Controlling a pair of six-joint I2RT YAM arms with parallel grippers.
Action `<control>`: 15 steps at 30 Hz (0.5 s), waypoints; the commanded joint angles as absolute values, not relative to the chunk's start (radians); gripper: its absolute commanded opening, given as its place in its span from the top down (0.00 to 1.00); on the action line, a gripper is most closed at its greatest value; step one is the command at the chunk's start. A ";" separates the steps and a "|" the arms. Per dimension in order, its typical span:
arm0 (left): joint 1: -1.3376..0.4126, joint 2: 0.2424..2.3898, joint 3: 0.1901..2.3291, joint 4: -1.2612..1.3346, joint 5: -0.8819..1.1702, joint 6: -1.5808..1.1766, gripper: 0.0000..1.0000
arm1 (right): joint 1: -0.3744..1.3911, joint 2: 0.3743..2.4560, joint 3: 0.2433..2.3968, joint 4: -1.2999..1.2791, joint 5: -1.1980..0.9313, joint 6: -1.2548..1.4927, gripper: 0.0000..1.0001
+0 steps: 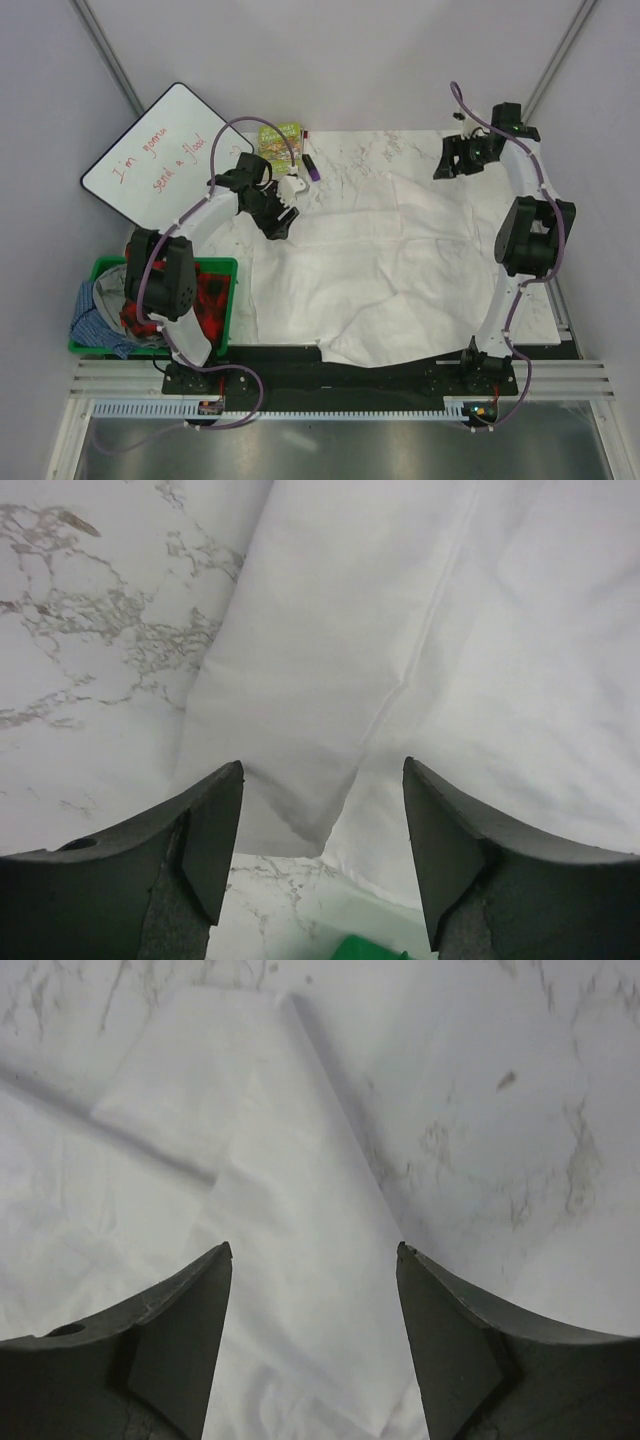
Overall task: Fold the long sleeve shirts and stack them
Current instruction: Fold the shirt
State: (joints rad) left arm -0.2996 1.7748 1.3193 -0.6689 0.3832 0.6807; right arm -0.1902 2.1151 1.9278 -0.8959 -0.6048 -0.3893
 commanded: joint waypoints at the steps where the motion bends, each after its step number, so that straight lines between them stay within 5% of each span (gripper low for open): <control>1: -0.301 1.715 1.370 -0.660 0.494 0.586 0.25 | -0.074 2.212 2.032 -0.683 -0.560 -0.209 0.25; 11: -0.293 1.667 1.307 -0.655 0.480 0.586 0.21 | 0.020 2.377 2.105 -0.561 -0.466 -0.155 0.10; 12: -0.290 1.666 1.299 -0.653 0.479 0.587 0.01 | 0.028 2.387 2.111 -0.560 -0.468 -0.156 0.11; 15: -0.281 1.660 1.281 -0.647 0.485 0.583 0.01 | 0.044 2.414 2.118 -0.557 -0.469 -0.161 0.14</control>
